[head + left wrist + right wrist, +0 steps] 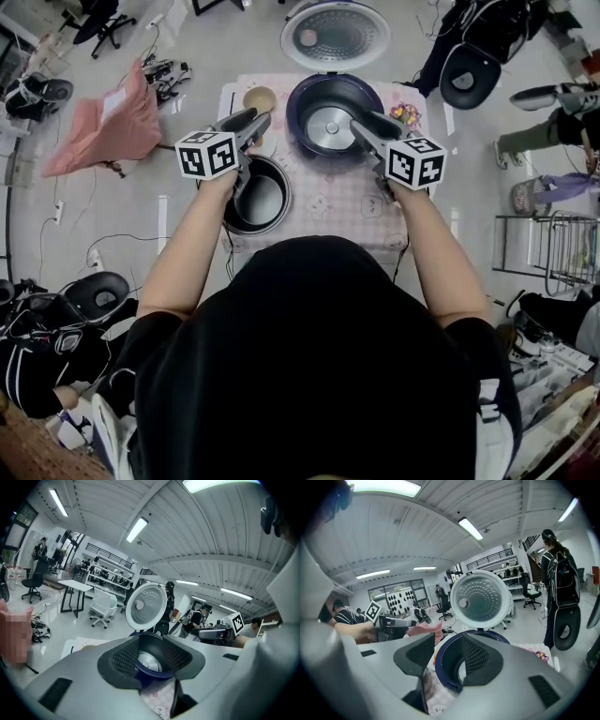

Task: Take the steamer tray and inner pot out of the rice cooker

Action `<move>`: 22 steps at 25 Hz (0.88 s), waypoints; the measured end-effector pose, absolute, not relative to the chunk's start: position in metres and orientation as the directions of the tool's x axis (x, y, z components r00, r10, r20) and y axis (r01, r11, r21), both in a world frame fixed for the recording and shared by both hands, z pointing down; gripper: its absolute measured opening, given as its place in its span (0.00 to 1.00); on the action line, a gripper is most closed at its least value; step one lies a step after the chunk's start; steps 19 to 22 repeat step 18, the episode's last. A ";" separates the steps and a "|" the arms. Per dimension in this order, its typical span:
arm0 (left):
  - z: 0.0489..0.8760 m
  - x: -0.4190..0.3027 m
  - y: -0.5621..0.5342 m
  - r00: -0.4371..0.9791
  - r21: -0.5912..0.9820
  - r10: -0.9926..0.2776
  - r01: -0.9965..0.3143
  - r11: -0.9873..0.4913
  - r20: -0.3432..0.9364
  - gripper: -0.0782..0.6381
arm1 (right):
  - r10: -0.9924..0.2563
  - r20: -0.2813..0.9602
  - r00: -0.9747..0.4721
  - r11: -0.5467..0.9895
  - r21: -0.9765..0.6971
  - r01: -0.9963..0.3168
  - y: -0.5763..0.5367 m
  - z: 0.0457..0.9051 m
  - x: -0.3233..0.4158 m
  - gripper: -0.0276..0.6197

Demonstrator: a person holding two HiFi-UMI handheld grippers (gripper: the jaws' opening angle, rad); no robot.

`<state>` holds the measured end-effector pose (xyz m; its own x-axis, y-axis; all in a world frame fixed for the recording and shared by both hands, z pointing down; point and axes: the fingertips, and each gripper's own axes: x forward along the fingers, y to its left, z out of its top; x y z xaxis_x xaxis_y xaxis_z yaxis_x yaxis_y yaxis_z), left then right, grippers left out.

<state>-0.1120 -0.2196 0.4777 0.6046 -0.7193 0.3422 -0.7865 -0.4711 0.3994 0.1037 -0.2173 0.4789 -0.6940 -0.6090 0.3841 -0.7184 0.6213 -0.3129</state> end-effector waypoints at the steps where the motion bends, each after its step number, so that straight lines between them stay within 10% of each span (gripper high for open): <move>1: 0.477 -0.107 -0.220 0.611 0.395 -0.713 -0.783 -0.480 0.344 0.35 | -0.618 0.383 -0.687 0.613 -0.313 -0.726 -0.216 0.479 0.110 0.33; 22: 0.489 -0.044 -0.229 0.682 0.365 -0.635 -0.731 -0.576 0.363 0.36 | -0.696 0.390 -0.603 0.512 -0.320 -0.797 -0.204 0.494 0.172 0.32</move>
